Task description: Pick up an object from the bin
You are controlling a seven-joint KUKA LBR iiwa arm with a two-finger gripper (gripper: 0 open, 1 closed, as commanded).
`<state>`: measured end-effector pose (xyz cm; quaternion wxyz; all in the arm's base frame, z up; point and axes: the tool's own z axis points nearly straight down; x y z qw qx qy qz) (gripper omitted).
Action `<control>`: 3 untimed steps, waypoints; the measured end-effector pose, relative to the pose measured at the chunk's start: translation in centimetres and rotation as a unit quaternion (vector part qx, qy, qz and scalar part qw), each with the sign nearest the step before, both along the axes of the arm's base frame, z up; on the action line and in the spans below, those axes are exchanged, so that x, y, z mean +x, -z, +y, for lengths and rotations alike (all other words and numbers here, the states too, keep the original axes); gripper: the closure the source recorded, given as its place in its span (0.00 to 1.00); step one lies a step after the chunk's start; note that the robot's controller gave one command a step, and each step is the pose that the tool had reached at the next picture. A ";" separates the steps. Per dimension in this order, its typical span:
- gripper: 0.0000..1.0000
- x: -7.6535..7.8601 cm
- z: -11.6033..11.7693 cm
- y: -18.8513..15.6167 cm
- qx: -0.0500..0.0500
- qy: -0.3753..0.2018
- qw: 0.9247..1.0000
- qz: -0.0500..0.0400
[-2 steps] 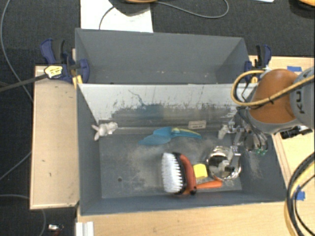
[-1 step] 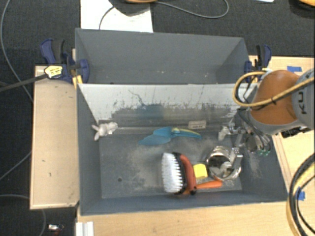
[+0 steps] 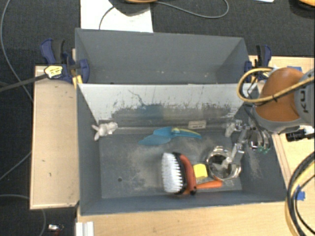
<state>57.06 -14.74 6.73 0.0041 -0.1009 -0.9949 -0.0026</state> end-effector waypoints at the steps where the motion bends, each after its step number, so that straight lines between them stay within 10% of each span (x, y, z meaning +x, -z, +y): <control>1: 0.00 -0.3 -0.1 0.0 0.002 -0.138 0.990 0.001; 3: 0.00 -0.9 0.5 0.0 0.003 -0.087 0.996 0.002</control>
Offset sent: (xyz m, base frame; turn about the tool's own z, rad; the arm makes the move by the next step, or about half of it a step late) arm -0.0012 -0.0041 0.0027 -0.2652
